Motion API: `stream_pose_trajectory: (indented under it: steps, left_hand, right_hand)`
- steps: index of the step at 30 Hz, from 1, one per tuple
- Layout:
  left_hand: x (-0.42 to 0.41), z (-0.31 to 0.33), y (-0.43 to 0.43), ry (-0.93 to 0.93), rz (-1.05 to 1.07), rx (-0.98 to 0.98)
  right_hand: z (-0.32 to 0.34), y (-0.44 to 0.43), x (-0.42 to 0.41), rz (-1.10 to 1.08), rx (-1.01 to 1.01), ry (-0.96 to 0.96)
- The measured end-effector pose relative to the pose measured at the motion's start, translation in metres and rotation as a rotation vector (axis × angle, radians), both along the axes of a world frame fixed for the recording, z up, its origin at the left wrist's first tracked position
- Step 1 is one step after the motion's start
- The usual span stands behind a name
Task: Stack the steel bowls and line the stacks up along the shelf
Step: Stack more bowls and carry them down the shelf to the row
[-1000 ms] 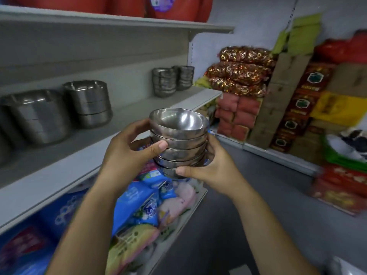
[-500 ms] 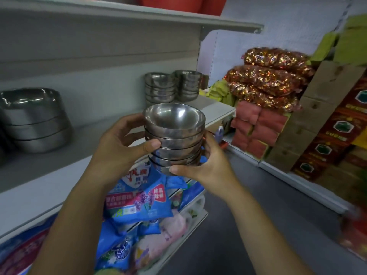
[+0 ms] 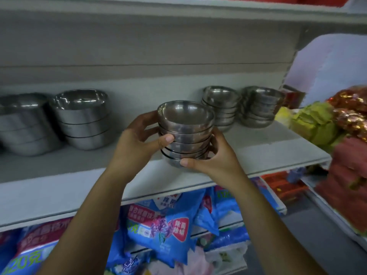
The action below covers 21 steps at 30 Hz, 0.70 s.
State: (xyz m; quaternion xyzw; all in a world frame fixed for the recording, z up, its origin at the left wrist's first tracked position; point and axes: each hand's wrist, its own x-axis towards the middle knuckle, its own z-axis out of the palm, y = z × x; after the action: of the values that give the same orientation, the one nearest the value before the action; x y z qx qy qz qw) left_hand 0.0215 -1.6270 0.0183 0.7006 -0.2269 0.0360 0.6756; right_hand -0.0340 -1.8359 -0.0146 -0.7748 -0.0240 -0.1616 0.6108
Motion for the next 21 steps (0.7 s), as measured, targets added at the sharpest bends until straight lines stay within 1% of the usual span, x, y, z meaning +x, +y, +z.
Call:
stream_pose_trajectory:
  steps: [5,10,14,16,18,21]
  left_hand:
    - [0.03,-0.012,-0.022,0.035,0.152,0.002]
    - [0.055,-0.019,-0.039,0.002,0.284,0.047]
    - [0.071,-0.02,-0.044,-0.032,0.331,0.063]
    - [0.078,-0.021,-0.045,-0.065,0.355,0.112]
    - [0.081,-0.024,-0.047,-0.1,0.393,0.163]
    - [0.085,-0.033,-0.052,-0.119,0.505,0.183]
  right_hand:
    - [-0.006,-0.024,0.051,0.13,-0.008,-0.002]
    - [-0.012,-0.038,0.089,0.207,-0.009,-0.055]
    - [-0.015,-0.042,0.116,0.309,0.0,-0.071]
    - [-0.02,-0.04,0.127,0.32,0.002,-0.049]
    - [-0.023,-0.038,0.133,0.292,-0.039,-0.049]
    - [-0.022,-0.036,0.14,0.26,-0.104,-0.052]
